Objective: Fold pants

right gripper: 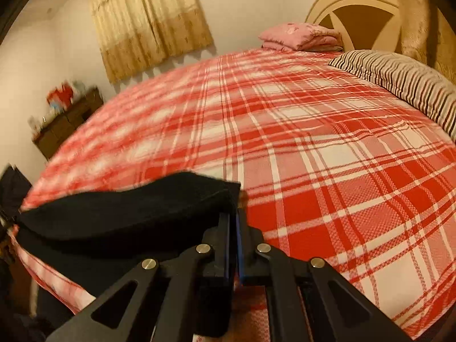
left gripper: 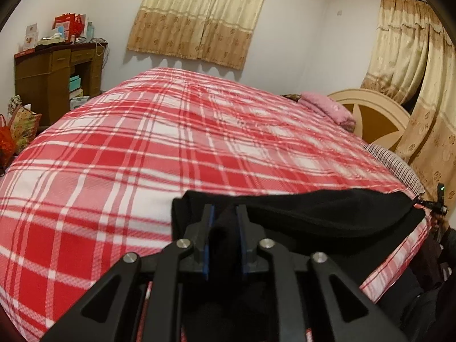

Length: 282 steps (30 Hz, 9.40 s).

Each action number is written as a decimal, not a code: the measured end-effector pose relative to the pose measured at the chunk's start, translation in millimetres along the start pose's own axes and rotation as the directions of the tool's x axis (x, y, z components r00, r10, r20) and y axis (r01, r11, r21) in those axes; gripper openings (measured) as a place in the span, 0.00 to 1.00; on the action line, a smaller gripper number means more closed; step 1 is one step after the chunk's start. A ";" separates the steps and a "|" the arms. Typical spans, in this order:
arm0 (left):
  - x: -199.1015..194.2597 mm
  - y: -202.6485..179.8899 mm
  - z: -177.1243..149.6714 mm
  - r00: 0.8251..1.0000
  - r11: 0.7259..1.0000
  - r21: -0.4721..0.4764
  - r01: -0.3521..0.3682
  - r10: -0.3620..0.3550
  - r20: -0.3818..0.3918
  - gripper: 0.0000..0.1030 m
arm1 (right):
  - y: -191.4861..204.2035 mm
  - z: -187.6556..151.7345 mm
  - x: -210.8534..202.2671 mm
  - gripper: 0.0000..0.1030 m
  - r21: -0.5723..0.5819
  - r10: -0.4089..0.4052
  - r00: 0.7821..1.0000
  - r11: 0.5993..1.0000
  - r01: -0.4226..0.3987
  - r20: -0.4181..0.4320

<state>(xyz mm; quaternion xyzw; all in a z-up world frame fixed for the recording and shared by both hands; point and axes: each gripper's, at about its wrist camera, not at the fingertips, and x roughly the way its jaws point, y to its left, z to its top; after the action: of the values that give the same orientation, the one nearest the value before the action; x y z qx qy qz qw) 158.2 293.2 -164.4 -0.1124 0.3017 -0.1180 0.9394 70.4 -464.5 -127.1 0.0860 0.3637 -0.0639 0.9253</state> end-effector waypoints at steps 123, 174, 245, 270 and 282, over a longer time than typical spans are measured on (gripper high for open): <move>-34.0 -32.1 -20.7 0.965 0.962 0.116 -0.249 0.236 0.113 0.93 | 463.5 -4.6 98.0 0.41 -0.381 0.496 0.779 0.684 -0.623 -0.383; 95.2 -374.2 -41.9 0.910 0.742 0.528 0.413 -0.326 -0.255 0.97 | 39.2 12.5 -22.5 0.44 0.371 0.021 1.000 0.929 -0.013 -0.016; 142.8 -457.9 -64.9 0.815 0.597 0.556 0.579 -0.395 -0.424 0.67 | 78.3 -32.6 -19.5 0.34 0.185 0.018 0.996 0.983 -0.002 -0.087; 149.4 -481.7 -76.4 0.728 0.544 0.493 0.679 -0.411 -0.549 0.05 | 63.2 -48.8 -26.5 0.34 0.255 0.048 0.999 0.966 -0.045 -0.005; 158.1 -488.2 -77.3 0.780 0.572 0.536 0.621 -0.383 -0.495 0.13 | 63.5 -53.5 -25.8 0.34 0.264 0.067 0.998 0.962 -0.067 0.007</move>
<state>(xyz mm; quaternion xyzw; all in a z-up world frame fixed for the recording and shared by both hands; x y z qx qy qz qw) 162.1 -225.7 -173.3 0.1746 0.3419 -0.5014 0.7754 27.7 -390.0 -140.9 0.2211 0.3499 -0.0803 0.9068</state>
